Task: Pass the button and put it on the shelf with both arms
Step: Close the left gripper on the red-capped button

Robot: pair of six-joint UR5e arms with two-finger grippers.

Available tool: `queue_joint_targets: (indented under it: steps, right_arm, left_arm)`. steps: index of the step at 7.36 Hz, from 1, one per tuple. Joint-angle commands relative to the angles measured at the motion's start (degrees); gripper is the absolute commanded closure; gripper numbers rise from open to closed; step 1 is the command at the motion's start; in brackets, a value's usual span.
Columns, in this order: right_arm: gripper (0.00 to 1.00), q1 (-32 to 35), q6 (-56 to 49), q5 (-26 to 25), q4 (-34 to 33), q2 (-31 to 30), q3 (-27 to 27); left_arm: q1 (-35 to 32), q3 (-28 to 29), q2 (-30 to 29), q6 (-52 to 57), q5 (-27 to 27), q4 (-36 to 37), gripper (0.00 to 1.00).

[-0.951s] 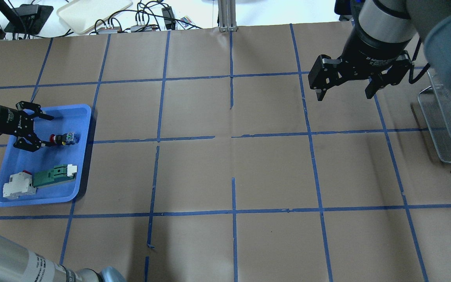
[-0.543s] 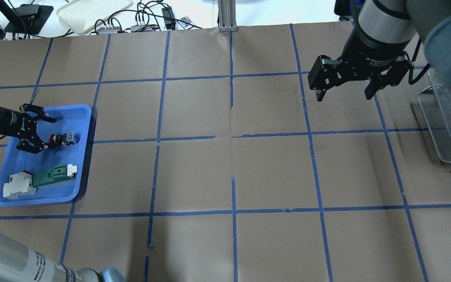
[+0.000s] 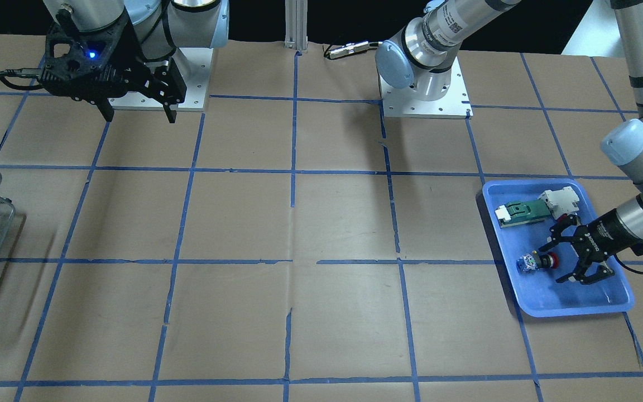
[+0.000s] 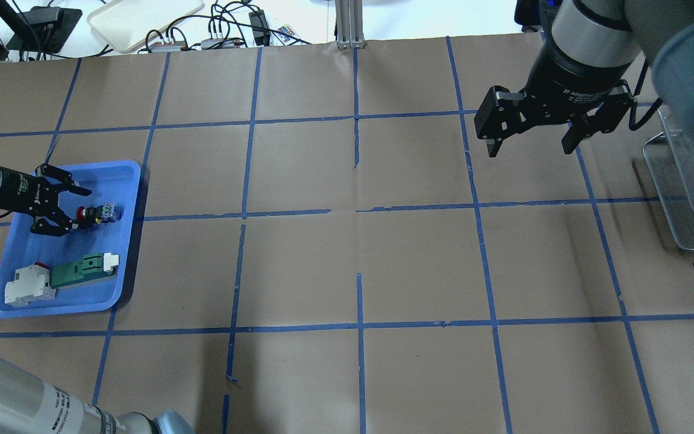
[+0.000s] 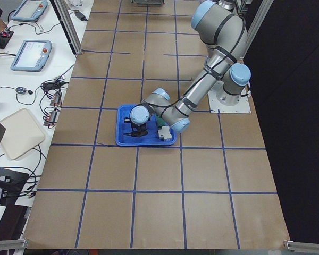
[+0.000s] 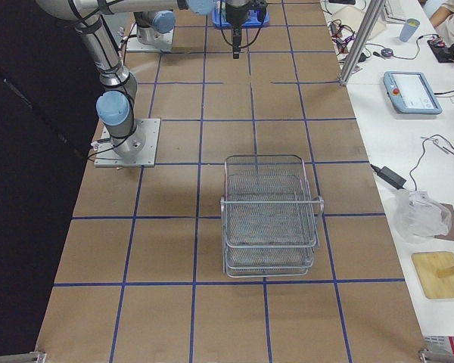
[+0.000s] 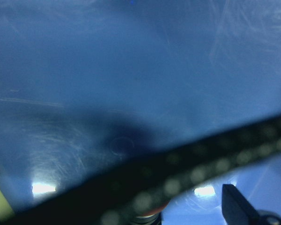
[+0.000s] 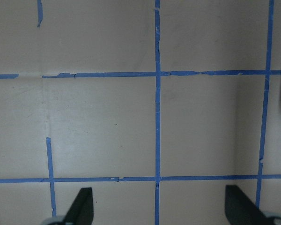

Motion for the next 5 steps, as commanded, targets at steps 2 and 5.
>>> queue_joint_targets:
  steps: [2,5]
  right_arm:
    - [0.00,0.04,0.09,-0.22,-0.05,-0.01,-0.03]
    - [0.00,0.04,0.09,-0.31,-0.14,-0.01,-0.03]
  left_arm:
    - [0.17,0.19,-0.46,-0.03,0.96,-2.37,1.00]
    - [-0.35,1.34,2.34,-0.73,0.70,-5.54,1.00]
